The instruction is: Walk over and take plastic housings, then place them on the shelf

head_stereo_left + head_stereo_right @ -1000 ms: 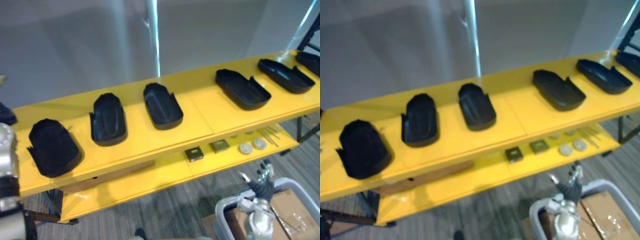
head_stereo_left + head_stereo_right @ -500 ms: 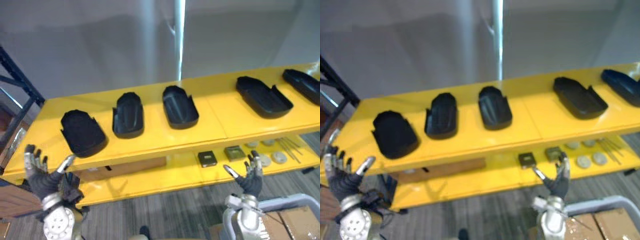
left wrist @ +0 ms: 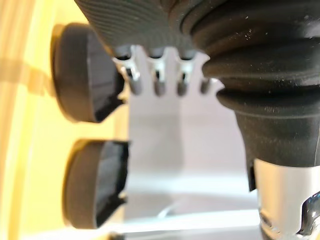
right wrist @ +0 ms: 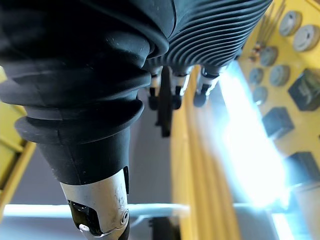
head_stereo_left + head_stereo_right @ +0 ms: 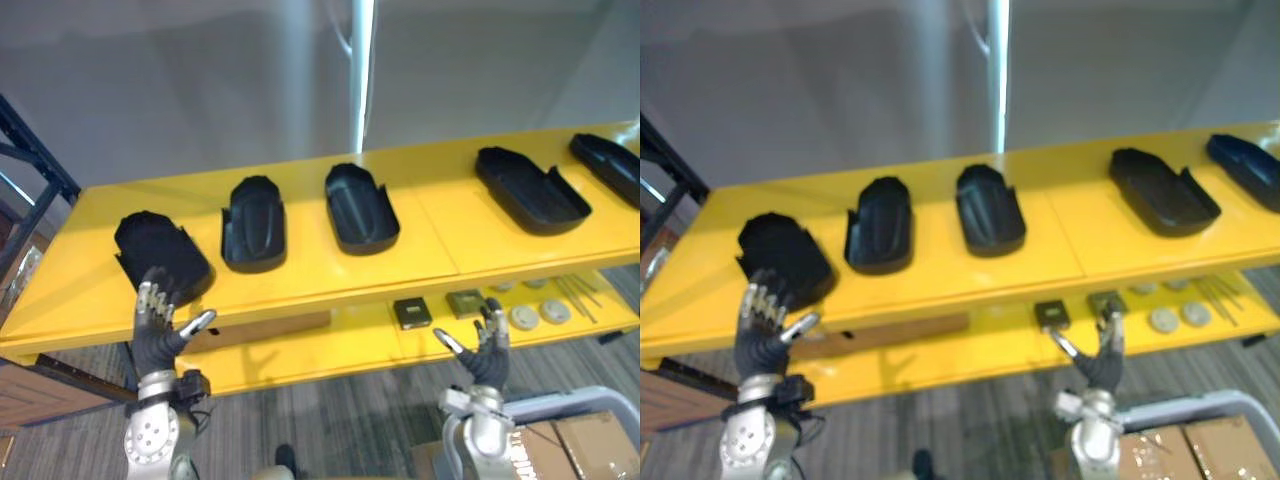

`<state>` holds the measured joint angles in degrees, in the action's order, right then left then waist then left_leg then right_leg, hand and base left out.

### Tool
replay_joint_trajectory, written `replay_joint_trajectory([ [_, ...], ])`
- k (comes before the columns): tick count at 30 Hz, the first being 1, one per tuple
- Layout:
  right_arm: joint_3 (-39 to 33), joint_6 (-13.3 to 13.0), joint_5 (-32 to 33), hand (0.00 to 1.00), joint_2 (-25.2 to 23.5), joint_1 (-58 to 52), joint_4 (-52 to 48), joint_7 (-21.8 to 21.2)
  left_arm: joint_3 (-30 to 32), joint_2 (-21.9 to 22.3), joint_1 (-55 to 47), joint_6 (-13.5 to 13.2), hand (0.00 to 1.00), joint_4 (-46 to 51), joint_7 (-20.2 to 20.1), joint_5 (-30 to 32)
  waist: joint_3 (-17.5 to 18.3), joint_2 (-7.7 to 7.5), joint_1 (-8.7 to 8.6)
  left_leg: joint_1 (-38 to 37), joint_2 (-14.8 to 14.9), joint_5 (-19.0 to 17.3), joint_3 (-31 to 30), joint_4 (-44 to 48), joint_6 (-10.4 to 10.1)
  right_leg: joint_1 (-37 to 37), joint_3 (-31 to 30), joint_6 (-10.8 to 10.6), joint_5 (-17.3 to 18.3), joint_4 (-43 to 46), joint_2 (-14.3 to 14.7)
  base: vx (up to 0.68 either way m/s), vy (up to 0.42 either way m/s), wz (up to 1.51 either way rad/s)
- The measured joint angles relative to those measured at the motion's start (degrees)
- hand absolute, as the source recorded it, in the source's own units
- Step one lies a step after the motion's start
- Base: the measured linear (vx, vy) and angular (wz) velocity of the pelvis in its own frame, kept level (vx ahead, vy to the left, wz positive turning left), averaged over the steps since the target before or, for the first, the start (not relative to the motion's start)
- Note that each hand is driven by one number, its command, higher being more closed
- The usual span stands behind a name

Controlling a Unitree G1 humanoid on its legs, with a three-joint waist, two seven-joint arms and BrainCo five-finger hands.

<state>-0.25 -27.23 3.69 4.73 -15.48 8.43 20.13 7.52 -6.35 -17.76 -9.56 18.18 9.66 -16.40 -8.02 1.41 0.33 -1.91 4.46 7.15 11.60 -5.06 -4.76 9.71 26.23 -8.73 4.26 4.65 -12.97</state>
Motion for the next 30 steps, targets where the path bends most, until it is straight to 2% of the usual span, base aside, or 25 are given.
replay_joint_trajectory([
  [4, 0.87, 0.01, -0.05, 0.00, 0.18, 0.15, 0.13, -0.05, -1.91, -0.45, 2.20, -0.05, 0.00, -1.40, 0.58, -1.26, -0.07, 0.09, -0.86, -0.07, 0.23, 0.00, 0.97, -0.01, 0.00, -0.76, -1.19, 0.15, -0.22, 0.19, 0.05, -0.02, 0.001, -0.11],
  [8, 0.88, 0.04, -0.08, 0.00, 0.52, 0.36, 0.16, 0.06, -2.11, -2.07, 5.95, 0.57, 0.00, -4.11, 1.65, -1.28, -0.72, 0.55, -1.36, -0.11, 0.51, 0.00, 2.20, -0.01, 0.01, -1.68, -2.62, 0.32, -0.68, 0.12, 0.21, -0.03, 0.008, -0.18],
  [14, 0.71, 0.04, -0.08, 0.00, 1.09, 0.20, 0.15, -0.16, -2.09, -2.53, 8.95, 0.90, 0.00, -5.87, 4.08, -1.24, -0.97, 0.46, -1.89, -0.30, 0.66, 0.00, 3.33, -0.01, 0.01, -2.12, -3.48, 0.44, -1.12, -0.18, 0.23, -0.01, 0.008, -0.11],
  [17, 0.72, 0.01, -0.07, 0.00, 1.13, 0.21, 0.04, -0.48, -2.16, -2.53, 8.87, 0.51, 0.00, -5.91, 7.03, -1.06, -0.98, 0.45, -2.03, -0.36, 0.74, -0.01, 3.59, -0.01, 0.01, -2.36, -3.99, 0.45, -1.35, -0.12, 0.31, 0.00, 0.002, -0.06],
  [21, 1.01, -1.26, 1.51, 0.00, 1.17, 0.22, -1.47, -5.11, -1.54, -2.20, 8.30, -2.11, 0.00, -4.89, 12.86, 1.43, -1.10, 0.26, -1.86, -0.47, 0.82, -0.01, 3.99, 0.00, 0.01, -2.50, -4.35, 0.39, -1.66, -0.22, 0.37, 0.00, 0.002, -0.05],
  [23, 2.55, -3.02, 6.17, 0.00, 1.23, 0.76, -4.39, -9.99, -0.54, -2.05, 6.42, -4.34, 0.00, -0.78, 16.22, 2.36, -1.25, 0.02, -1.16, -0.24, 0.77, -0.02, 3.17, 0.01, 0.01, -2.16, -3.85, 0.39, -1.65, -0.38, 0.38, 0.00, -0.003, 0.08],
  [26, 7.92, -4.98, 9.19, 0.00, 2.12, 4.55, -5.67, -13.82, 3.91, -1.20, 4.02, -6.46, 0.00, 3.41, 20.28, 6.47, -1.32, -0.10, -0.07, 0.23, 0.49, 0.02, 0.83, 0.02, -0.03, -0.86, -1.34, 0.45, -1.52, -0.77, 0.39, 0.00, -0.013, 0.39],
  [28, 13.58, -5.59, 9.07, 0.00, 3.00, 9.23, -5.66, -15.88, 8.61, 0.36, 1.88, -7.49, 0.00, 6.02, 23.61, 7.20, -1.28, -0.02, 1.59, 1.04, 0.00, 0.39, -1.99, 0.04, -0.08, 0.29, 1.29, 0.61, -1.07, -1.23, 0.48, 0.00, -0.022, 0.67],
  [29, 16.34, -5.59, 9.10, 0.00, 2.96, 12.10, -5.57, -17.01, 10.81, 1.19, 0.56, -7.89, 0.00, 7.19, 25.27, 7.42, -1.27, 0.05, 3.25, 1.92, -0.25, 0.71, -3.40, 0.10, -0.10, 0.62, 3.08, 0.52, -0.77, -1.18, 0.53, 0.00, -0.029, 0.75],
  [30, 17.55, -5.59, 9.08, 0.00, 2.94, 13.67, -5.48, -17.77, 11.75, 1.54, -0.28, -7.96, 0.00, 7.69, 25.88, 7.41, -1.29, 0.03, 4.09, 2.23, -0.32, 0.88, -4.04, 0.16, -0.03, 0.82, 3.82, 0.49, -0.71, -1.16, 0.59, 0.01, -0.029, 0.71],
])
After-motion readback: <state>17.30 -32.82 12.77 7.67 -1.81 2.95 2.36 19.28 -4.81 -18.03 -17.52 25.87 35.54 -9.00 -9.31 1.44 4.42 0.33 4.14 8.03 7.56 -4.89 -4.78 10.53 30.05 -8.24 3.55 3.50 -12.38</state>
